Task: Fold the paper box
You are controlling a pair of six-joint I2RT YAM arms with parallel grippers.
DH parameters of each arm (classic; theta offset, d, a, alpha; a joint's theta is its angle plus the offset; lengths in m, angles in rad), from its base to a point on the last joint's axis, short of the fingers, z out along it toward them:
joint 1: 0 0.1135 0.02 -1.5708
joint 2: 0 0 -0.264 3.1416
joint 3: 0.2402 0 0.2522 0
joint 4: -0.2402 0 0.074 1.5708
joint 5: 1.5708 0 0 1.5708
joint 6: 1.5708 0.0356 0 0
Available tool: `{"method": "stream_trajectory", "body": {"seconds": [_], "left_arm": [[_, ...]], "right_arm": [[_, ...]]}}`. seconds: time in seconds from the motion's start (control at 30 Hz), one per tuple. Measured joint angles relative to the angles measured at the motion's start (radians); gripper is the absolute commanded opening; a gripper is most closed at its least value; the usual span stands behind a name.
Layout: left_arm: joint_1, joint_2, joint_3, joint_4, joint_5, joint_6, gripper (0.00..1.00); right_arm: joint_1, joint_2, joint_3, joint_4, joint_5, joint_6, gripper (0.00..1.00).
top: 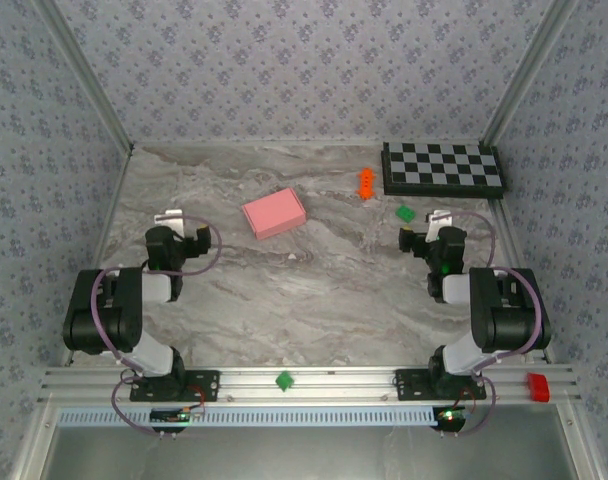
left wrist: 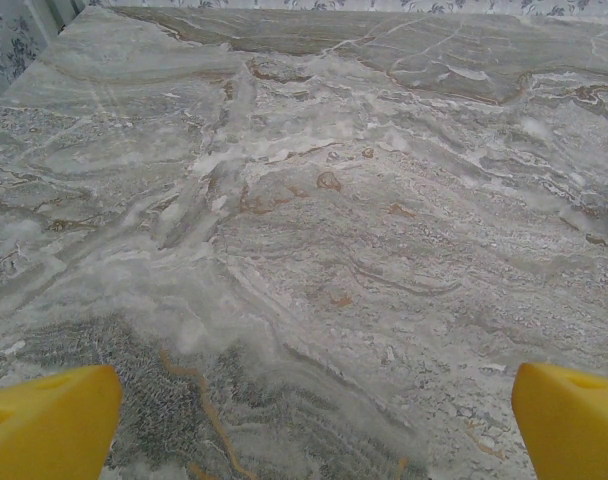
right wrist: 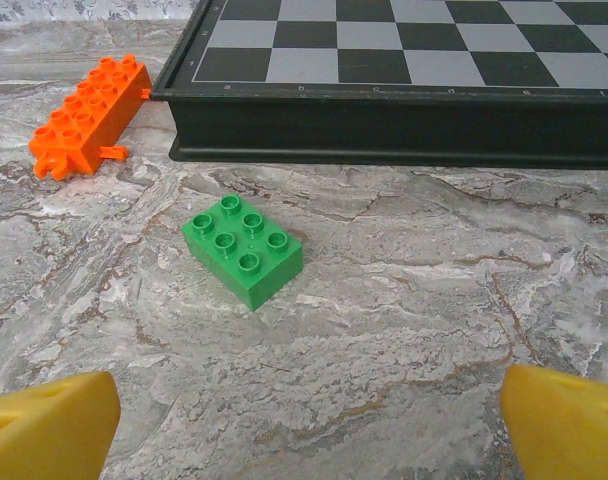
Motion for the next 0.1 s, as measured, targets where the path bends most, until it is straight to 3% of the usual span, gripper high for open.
{"method": "stream_trajectory", "body": {"seconds": [0.1], "left_arm": [[0.000, 0.000, 0.000, 0.000, 0.000, 0.000, 1.00]], "right_arm": [[0.000, 0.000, 0.000, 0.000, 0.000, 0.000, 1.00]]}}
